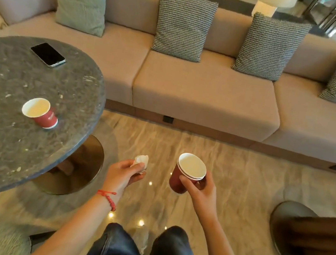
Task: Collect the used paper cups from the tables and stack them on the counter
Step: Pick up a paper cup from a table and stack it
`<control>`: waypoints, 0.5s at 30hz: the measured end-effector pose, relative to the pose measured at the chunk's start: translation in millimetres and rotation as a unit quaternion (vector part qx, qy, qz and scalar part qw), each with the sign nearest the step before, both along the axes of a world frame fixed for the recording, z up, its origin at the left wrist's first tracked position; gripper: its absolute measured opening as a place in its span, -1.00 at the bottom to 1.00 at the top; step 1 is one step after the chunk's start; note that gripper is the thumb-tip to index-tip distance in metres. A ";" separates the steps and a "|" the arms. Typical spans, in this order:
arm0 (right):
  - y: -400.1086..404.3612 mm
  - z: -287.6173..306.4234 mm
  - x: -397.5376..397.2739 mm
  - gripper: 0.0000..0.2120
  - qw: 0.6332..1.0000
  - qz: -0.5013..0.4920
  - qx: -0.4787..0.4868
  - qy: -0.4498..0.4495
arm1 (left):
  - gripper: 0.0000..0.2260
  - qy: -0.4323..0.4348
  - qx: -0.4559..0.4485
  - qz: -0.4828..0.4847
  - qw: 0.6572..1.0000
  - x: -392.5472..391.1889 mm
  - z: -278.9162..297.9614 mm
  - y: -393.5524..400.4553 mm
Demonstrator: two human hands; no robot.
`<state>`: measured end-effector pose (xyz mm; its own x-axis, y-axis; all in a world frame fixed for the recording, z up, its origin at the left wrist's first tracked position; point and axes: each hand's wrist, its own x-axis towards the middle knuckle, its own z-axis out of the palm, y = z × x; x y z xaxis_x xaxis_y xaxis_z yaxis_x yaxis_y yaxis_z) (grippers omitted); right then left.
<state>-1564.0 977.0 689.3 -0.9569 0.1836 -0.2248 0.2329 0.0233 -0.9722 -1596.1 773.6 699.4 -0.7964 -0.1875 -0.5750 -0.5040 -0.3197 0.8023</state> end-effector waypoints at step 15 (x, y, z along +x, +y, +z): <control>-35.3 -2.5 -216.0 -0.50 0.972 0.235 0.025 0.003 | -0.93 -0.004 0.012 0.241 0.970 -124.5 -1.8 -29.4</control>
<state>-1780.0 941.7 686.9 -0.9392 -0.2630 -0.2208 0.1793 0.1727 -0.9685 -1720.6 744.2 697.6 -0.6147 -0.5236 -0.5899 -0.2983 -0.5381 0.7883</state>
